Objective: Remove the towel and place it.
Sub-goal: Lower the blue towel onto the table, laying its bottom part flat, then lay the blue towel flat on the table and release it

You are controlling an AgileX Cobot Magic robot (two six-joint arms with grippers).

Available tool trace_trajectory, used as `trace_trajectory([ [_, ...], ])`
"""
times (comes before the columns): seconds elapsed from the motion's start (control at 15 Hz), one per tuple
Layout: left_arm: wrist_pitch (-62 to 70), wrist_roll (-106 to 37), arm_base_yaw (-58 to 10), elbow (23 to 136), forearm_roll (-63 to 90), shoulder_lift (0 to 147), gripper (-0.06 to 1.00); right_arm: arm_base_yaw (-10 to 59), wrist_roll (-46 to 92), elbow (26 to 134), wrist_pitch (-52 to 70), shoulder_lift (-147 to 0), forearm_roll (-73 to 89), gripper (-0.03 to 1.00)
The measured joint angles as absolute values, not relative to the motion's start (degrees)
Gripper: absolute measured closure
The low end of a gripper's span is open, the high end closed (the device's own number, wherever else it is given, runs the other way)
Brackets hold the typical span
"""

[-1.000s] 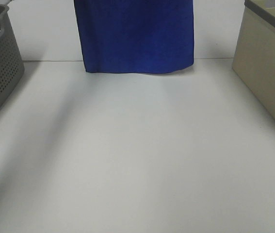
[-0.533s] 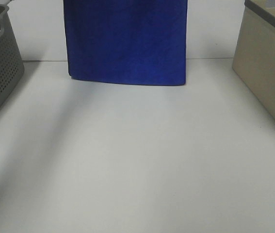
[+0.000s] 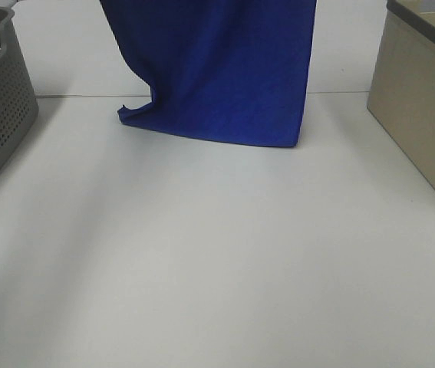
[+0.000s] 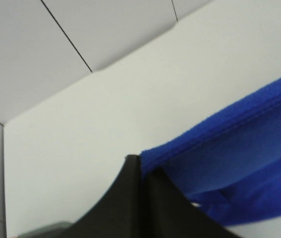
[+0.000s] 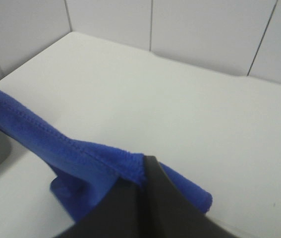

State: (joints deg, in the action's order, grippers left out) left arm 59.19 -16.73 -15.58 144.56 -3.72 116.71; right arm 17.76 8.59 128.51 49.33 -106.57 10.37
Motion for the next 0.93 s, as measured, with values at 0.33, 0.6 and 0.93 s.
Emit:
trace_trajectory([
  [0.33, 69.61, -12.83, -15.58, 144.56, 1.55, 112.41, 0.94, 17.76, 8.77, 128.57, 68.98, -103.19, 13.81, 0.95],
  [0.6, 69.67, -11.34, -15.58, 134.19, 2.12, 106.97, 0.94, 17.7, 8.77, 125.59, 69.5, -102.22, 14.78, 0.95],
  [0.93, 69.56, -10.31, -15.58, 104.79, 8.19, 89.9, 0.94, 17.76, 8.77, 105.65, 69.39, -91.33, 18.28, 0.95],
])
